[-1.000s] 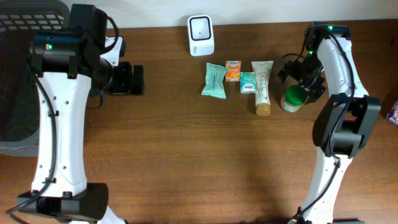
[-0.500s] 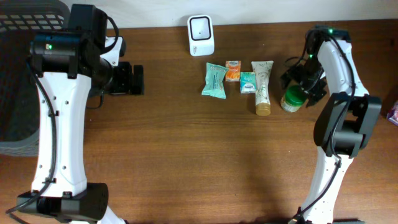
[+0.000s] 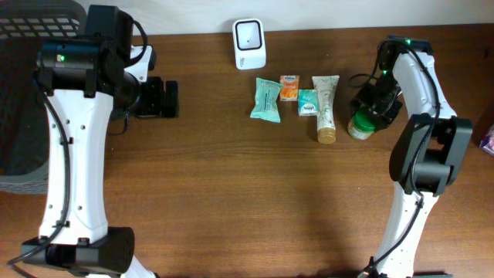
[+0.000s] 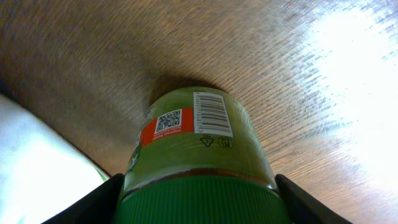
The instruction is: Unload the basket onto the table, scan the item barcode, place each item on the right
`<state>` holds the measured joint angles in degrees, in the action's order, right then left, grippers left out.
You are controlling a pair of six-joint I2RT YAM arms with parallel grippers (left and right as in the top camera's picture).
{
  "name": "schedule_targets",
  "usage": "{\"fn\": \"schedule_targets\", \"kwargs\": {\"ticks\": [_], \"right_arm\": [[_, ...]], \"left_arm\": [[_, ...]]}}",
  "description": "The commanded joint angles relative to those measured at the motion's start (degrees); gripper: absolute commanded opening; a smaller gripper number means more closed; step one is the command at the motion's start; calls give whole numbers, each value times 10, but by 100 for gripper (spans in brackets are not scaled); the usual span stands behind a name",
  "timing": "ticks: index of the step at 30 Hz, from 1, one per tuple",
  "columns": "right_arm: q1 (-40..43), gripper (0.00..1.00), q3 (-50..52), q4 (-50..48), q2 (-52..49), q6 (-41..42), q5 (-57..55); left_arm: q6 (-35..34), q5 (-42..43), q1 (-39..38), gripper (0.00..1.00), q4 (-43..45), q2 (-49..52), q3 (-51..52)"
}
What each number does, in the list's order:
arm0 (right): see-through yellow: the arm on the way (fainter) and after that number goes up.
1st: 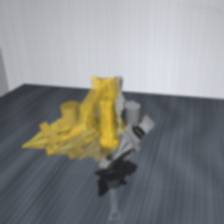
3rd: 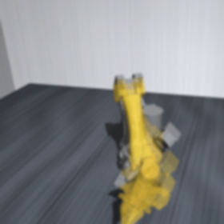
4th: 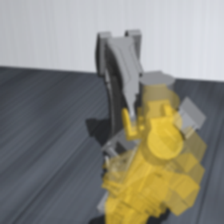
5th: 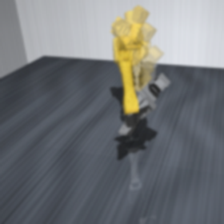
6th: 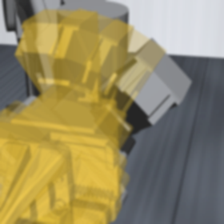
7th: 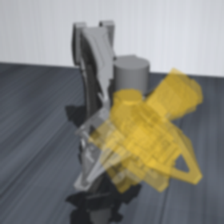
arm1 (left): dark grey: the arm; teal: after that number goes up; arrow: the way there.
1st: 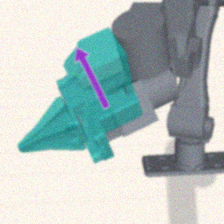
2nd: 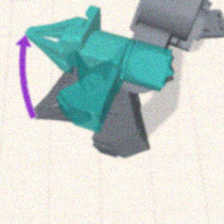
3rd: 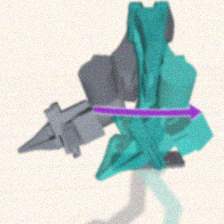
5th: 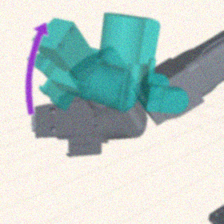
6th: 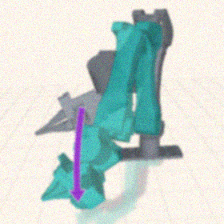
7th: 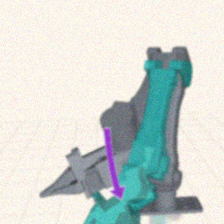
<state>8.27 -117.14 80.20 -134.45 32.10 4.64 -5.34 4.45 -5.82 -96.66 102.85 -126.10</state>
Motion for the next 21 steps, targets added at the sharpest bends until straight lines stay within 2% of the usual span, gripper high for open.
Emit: {"fn": "schedule_targets", "kwargs": {"ticks": [1,5,7,12,14,15,17,18,21], "right_arm": [[-1,66,-18,13,-9,-110,34],[-1,66,-69,36,-9,-255,67],[-3,66,-76,43,-9,-366,61],[-17,68,-64,40,-9,-418,-35],[-20,73,-64,37,-9,-442,-39],[-22,79,-64,35,-9,-454,-39],[-23,93,-64,29,-9,-449,-38],[-23,99,-64,28,-9,-414,-37],[-23,99,-64,35,-9,-241,-36]], "left_arm": [[9,0,0,99,-1,-2,0],[9,0,0,99,-1,-2,0],[9,0,0,99,-1,-2,0],[9,0,0,99,-1,-2,0],[9,0,0,99,-1,-2,0],[9,0,0,99,-1,-2,0],[9,0,0,99,-1,-2,0],[9,0,0,99,-1,-2,0],[9,0,0,99,0,-2,0]]}}
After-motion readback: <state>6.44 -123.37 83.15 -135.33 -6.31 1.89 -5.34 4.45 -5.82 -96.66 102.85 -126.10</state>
